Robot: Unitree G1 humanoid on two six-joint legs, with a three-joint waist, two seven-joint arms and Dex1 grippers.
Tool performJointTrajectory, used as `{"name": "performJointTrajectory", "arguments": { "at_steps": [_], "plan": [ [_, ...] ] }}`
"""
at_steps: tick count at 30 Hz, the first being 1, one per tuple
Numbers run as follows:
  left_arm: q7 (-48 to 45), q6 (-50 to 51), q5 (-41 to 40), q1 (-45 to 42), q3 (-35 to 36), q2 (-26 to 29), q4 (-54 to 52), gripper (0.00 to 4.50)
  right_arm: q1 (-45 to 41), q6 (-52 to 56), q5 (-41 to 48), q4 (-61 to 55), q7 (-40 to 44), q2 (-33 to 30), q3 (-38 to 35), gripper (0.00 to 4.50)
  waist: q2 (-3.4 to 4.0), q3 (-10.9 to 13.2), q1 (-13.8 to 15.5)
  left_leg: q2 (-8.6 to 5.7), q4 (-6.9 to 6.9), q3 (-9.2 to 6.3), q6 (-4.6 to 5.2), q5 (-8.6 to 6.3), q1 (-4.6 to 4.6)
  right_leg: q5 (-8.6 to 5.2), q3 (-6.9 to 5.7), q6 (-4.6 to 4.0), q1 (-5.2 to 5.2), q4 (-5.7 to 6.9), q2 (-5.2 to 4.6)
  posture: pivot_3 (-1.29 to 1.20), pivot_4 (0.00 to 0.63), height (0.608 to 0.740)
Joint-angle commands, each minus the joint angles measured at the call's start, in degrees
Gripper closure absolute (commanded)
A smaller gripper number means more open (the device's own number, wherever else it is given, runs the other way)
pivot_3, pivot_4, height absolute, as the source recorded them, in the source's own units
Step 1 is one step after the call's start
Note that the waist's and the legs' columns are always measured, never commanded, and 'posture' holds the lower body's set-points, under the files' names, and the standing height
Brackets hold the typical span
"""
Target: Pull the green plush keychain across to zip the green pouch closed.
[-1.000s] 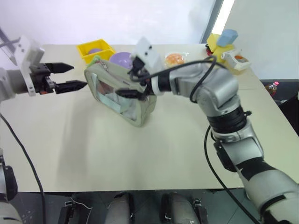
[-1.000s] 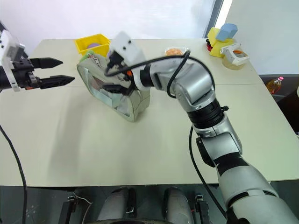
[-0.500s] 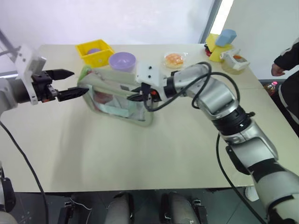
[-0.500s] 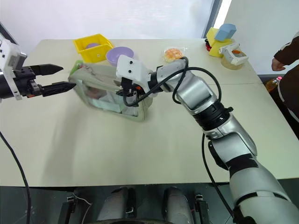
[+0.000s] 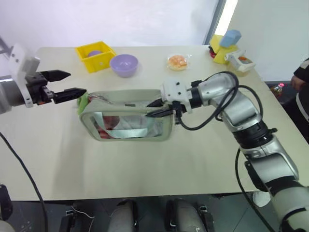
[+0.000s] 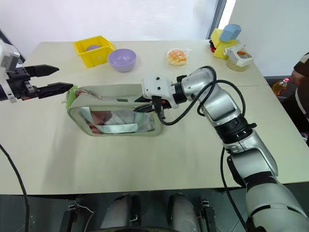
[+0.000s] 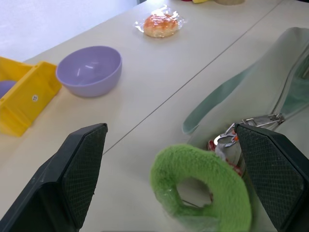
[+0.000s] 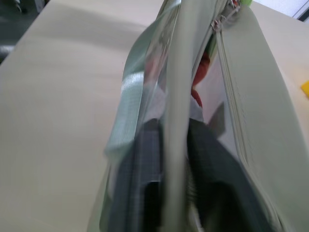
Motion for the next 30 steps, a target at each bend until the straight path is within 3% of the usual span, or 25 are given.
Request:
{"name": "performJointTrajectory", "arguments": {
  "at_steps": [1, 2, 8, 14, 17, 21, 28, 30],
  "plan": [
    [-0.4, -1.46, 0.39, -2.13, 0.55, 1.49, 0.99, 0.0, -0.59, 3.77, 0.73, -4.79, -1.1, -0.8, -2.5, 1.89, 0.0, 0.0, 0.16, 0.0, 0.01, 0.01, 0.0, 0.0, 0.0, 0.0, 0.0, 0.0, 0.0, -0.01, 0.0, 0.0, 0.15, 0.739],
    [-0.71, -1.73, 0.54, -2.32, 0.51, 1.77, 1.57, 0.0, -0.61, 5.24, 1.39, -6.22, -0.67, -1.91, -3.39, 1.4, 0.0, 0.0, 0.25, -0.01, 0.02, 0.01, 0.01, 0.0, 0.0, 0.0, 0.0, 0.0, 0.01, -0.01, -0.01, 0.0, 0.15, 0.739],
    [-2.81, -4.34, 2.75, -1.89, 1.42, 5.2, 8.94, 0.0, 1.02, 14.58, 5.85, -14.12, 0.38, -10.17, -9.25, 1.4, -0.01, 0.01, 0.44, -0.03, 0.05, 0.0, 0.03, -0.02, -0.04, 0.0, -0.01, 0.0, 0.02, -0.05, -0.02, 0.0, 0.15, 0.739],
    [-4.89, -5.55, 3.69, -0.88, -0.53, 4.68, 11.25, 0.0, 6.26, 16.75, 6.91, -19.72, -2.01, -9.11, -7.89, 1.4, -0.01, 0.0, 0.19, -0.02, 0.03, 0.02, 0.03, -0.02, 0.0, 0.0, -0.02, 0.0, 0.02, -0.01, -0.01, 0.0, 0.15, 0.739],
    [-5.15, -3.47, 2.53, 0.31, -1.68, 3.28, 8.54, 0.0, 7.06, 17.3, 7.53, -20.42, -3.0, -7.63, -7.37, 2.27, -0.01, 0.0, 0.31, -0.02, 0.04, 0.03, 0.03, -0.02, 0.0, 0.0, -0.01, 0.0, 0.02, -0.02, -0.02, 0.0, 0.15, 0.739],
    [-4.78, -4.11, 3.39, 2.95, -2.44, 2.0, 5.92, 0.0, 7.15, 17.38, 7.24, -20.59, -3.89, -6.72, -6.99, 4.31, -0.02, 0.0, 0.41, -0.02, 0.06, 0.02, 0.03, -0.02, -0.01, 0.0, -0.01, 0.0, 0.03, -0.01, -0.02, 0.0, 0.15, 0.739],
    [-1.39, -4.99, 3.48, 2.84, -3.82, -4.26, 6.37, 0.0, 7.43, 17.69, 7.46, -21.39, -4.89, -6.17, -6.71, 4.42, -0.03, -0.01, 0.4, -0.02, 0.06, 0.01, 0.03, -0.02, -0.01, 0.0, -0.01, 0.0, 0.04, -0.01, -0.02, 0.0, 0.15, 0.739],
    [-1.3, -5.45, 3.51, 2.75, -3.61, -4.94, 5.77, 0.52, 7.64, 17.62, 7.37, -21.43, -5.06, -6.24, -6.6, 4.5, -0.03, -0.01, 0.39, -0.02, 0.09, 0.0, 0.03, -0.02, -0.01, 0.0, -0.01, 0.0, 0.05, 0.0, -0.02, 0.0, 0.15, 0.739]
  ]
}}
